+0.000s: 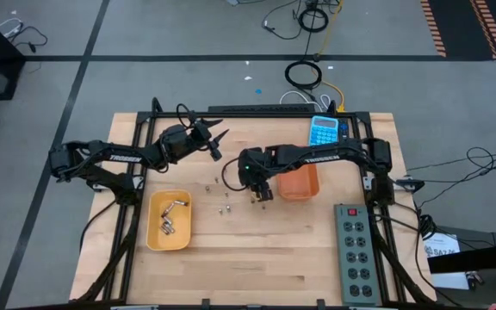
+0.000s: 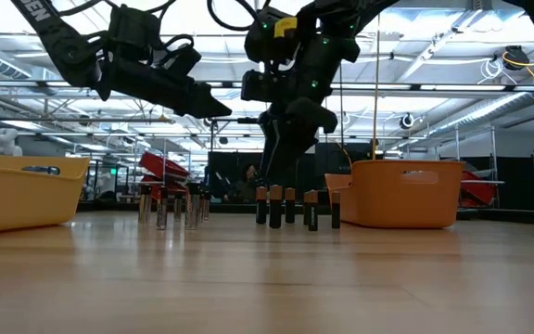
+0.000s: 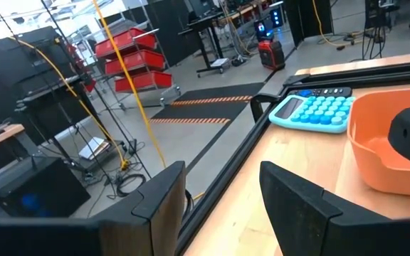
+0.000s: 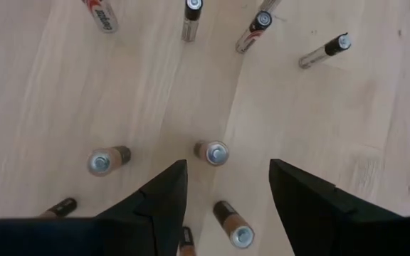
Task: Sort batteries
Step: Put the black brown battery into the orange bin
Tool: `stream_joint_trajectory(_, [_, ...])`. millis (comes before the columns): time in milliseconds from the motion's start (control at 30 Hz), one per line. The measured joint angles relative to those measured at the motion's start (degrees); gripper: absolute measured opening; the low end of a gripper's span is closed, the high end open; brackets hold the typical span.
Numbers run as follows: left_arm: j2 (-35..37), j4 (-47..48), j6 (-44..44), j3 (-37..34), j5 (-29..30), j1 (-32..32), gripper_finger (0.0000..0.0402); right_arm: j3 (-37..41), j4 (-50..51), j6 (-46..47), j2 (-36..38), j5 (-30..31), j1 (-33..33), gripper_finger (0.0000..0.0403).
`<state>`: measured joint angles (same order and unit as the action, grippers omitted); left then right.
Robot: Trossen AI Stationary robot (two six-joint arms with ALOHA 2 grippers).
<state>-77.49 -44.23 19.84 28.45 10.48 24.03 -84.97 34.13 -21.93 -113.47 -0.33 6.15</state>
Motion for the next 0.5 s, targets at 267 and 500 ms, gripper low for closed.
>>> stream_joint_trajectory(267, [0.0, -0.1, -0.1, 0.0, 0.1, 0.0, 0.0192, 0.0, -0.9, -0.4, -2.1, -0.1, 0.2, 0.0192])
stream_joint_trajectory(500, [0.0, -0.3, -1.4, 0.0, 0.3, 0.0, 0.0192, -0.4, -2.8, 0.0, -4.3, -1.6, 0.1, 0.0192])
